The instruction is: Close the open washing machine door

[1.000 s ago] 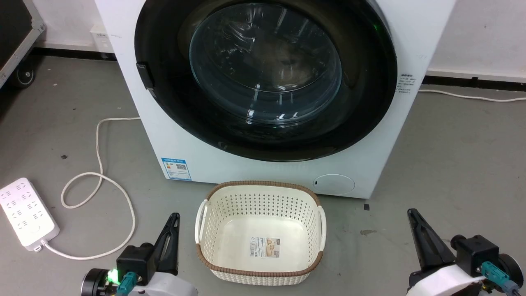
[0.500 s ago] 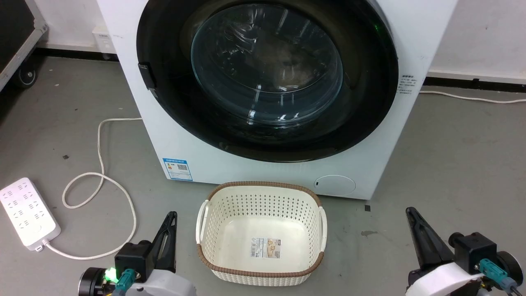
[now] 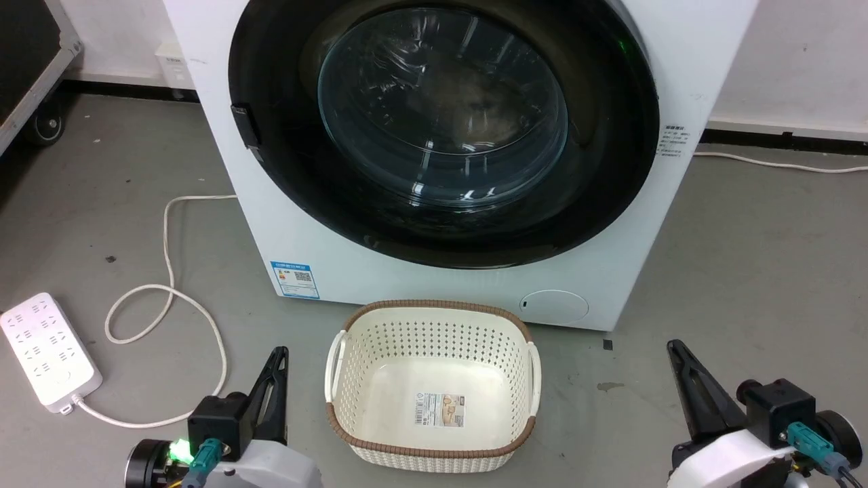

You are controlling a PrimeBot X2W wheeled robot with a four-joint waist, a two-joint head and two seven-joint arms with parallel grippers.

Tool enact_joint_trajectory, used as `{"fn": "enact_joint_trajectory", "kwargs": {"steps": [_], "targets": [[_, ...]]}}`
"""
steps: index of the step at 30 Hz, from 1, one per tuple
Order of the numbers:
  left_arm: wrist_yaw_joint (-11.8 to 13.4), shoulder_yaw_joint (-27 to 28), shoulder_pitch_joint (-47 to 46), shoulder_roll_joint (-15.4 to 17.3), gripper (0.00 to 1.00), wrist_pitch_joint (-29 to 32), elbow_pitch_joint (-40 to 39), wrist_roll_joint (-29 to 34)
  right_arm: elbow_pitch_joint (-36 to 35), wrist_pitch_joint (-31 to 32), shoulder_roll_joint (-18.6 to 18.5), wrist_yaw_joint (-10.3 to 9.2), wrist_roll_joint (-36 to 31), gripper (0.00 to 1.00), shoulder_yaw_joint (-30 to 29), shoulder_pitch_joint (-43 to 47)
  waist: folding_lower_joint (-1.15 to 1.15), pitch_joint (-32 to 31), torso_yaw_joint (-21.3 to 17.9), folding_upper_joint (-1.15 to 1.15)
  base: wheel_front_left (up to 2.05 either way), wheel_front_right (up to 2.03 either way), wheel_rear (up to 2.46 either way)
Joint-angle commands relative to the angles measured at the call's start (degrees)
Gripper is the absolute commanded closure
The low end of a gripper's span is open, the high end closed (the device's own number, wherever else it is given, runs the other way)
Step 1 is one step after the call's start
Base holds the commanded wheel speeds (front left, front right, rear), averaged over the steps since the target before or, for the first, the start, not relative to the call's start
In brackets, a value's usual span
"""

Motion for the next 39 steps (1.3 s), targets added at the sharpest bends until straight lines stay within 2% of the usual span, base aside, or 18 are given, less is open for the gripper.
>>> {"fn": "enact_joint_trajectory", "kwargs": {"steps": [1, 39], "targets": [[0.3, 0.3, -0.4, 0.0, 1.0, 0.2, -0.5, 0.4, -0.6, 0.5, 0.3, -0.03, -0.3, 1.0, 0.1, 0.0, 0.0, 0.0, 0.0, 0.0, 0.0, 0.0, 0.0], [1.4, 2.5, -0.6, -0.5, 1.0, 5.6, -3.6, 2.7, -4.2, 5.5, 0.6, -0.05, -1.6, 1.0, 0.9, 0.0, 0.0, -0.6, 0.7, 0.0, 0.0, 0.0, 0.0]]}}
